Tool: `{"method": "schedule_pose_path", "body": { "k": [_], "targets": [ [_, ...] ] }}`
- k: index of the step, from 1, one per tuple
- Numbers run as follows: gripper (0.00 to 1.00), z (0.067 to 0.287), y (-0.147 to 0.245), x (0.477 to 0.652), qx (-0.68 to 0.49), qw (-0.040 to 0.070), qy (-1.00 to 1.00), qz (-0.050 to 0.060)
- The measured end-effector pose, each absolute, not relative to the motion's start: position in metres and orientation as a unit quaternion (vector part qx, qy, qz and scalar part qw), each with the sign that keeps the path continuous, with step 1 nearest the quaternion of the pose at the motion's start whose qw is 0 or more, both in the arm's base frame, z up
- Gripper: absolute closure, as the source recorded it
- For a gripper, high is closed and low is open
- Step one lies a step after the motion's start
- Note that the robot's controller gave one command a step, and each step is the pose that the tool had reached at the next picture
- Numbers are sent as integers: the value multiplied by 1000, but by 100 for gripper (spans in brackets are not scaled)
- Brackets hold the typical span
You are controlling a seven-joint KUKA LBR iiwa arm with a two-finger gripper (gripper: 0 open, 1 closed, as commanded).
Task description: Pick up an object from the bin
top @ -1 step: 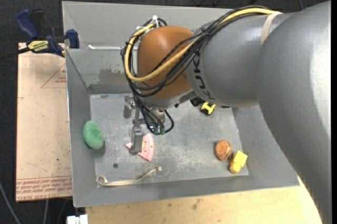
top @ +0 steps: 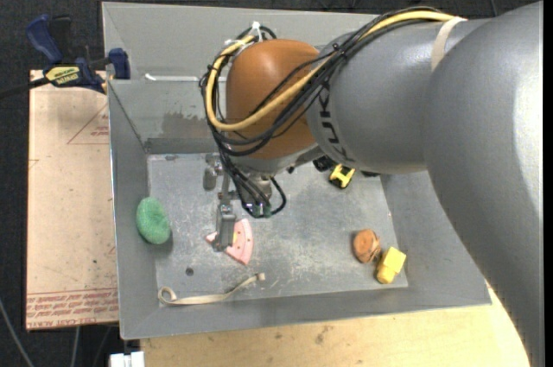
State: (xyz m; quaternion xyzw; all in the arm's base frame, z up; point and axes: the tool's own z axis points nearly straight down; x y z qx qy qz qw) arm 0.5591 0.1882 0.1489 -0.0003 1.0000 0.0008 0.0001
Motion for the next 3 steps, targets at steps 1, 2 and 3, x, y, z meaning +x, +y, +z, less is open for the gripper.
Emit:
{"method": "schedule_pose_path", "body": {
  "k": [1, 2, 3],
  "targets": [
    [0, 137, 166, 556, -40, 2, 999, 2],
    [0, 99, 140, 507, -106, 1, 994, 0],
    [0, 85, 131, 510, -107, -1, 994, 1]
  ]
}}
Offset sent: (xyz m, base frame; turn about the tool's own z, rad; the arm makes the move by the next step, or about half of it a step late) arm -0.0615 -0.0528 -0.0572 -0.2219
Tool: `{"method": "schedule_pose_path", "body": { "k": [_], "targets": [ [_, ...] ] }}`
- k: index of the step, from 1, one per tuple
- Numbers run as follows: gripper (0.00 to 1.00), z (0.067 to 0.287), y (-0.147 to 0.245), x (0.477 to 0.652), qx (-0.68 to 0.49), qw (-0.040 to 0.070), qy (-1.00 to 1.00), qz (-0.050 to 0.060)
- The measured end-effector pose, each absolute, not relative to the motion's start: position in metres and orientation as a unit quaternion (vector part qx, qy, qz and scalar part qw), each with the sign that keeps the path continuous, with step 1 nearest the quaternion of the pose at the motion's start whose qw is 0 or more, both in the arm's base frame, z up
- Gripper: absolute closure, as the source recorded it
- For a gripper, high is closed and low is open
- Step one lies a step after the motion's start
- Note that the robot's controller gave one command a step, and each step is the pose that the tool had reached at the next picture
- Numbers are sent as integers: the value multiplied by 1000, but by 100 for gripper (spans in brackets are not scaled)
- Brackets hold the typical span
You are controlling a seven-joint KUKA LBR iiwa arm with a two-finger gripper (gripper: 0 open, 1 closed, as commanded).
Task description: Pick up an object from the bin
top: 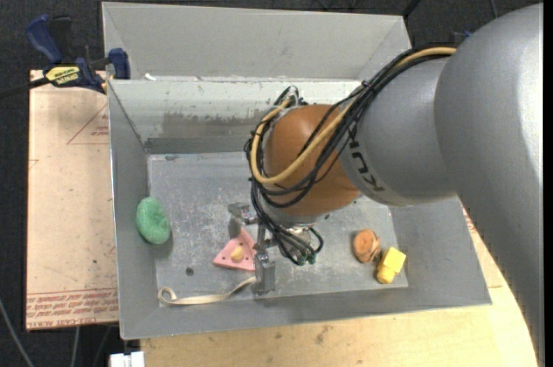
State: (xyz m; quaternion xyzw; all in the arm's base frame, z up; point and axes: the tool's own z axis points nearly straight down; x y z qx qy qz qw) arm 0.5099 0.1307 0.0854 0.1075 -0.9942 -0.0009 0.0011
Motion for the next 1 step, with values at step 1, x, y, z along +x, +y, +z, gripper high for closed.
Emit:
{"method": "schedule_pose_path", "body": {
  "k": [1],
  "targets": [
    [0, 71, 135, 528, 97, -1, -995, -1]
  ]
}}
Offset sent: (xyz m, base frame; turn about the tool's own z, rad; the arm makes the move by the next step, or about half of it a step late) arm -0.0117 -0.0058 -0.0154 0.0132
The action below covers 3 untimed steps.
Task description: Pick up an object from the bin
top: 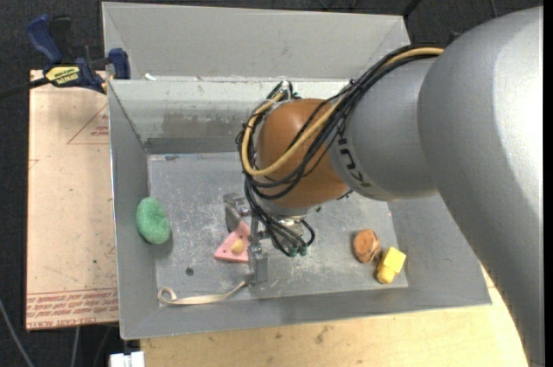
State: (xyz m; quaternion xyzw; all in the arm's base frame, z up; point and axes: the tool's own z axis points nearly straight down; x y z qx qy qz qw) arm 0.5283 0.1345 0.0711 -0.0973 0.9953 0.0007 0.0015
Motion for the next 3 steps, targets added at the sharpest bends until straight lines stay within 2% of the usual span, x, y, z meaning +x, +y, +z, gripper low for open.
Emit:
{"method": "schedule_pose_path", "body": {
  "k": [1, 2, 3],
  "targets": [
    [100, 73, 126, 501, -99, 5, 995, 2],
    [100, 73, 126, 501, -99, 5, 995, 2],
    [100, 112, 117, 495, -96, -3, 995, 0]
  ]
}}
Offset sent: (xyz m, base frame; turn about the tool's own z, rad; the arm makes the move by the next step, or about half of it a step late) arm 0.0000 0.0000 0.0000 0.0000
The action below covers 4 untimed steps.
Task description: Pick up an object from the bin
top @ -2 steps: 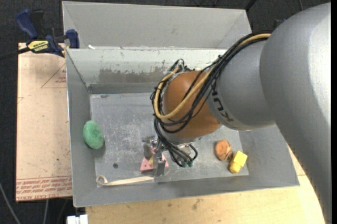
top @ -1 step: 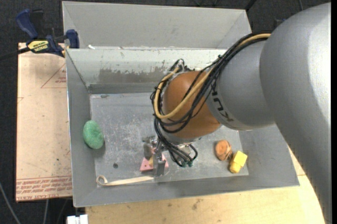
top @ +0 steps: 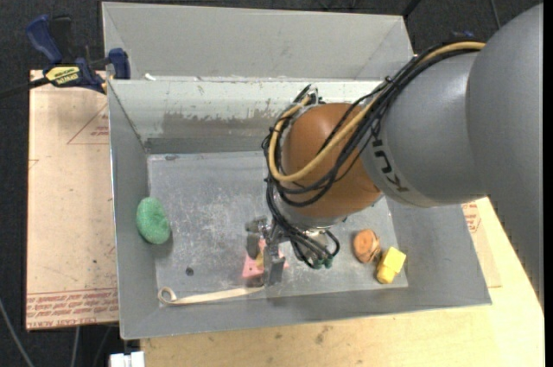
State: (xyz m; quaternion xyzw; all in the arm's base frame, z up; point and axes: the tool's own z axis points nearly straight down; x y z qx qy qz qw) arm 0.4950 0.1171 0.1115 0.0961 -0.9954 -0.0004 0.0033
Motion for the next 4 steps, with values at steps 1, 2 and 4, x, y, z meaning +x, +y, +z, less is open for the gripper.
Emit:
{"method": "schedule_pose_path", "body": {
  "k": [1, 2, 4],
  "targets": [
    [100, 125, 114, 516, 93, -5, -996, -1],
    [100, 177, 102, 506, 98, 2, -995, 0],
    [100, 207, 88, 525, 99, 6, -995, 0]
  ]
}}
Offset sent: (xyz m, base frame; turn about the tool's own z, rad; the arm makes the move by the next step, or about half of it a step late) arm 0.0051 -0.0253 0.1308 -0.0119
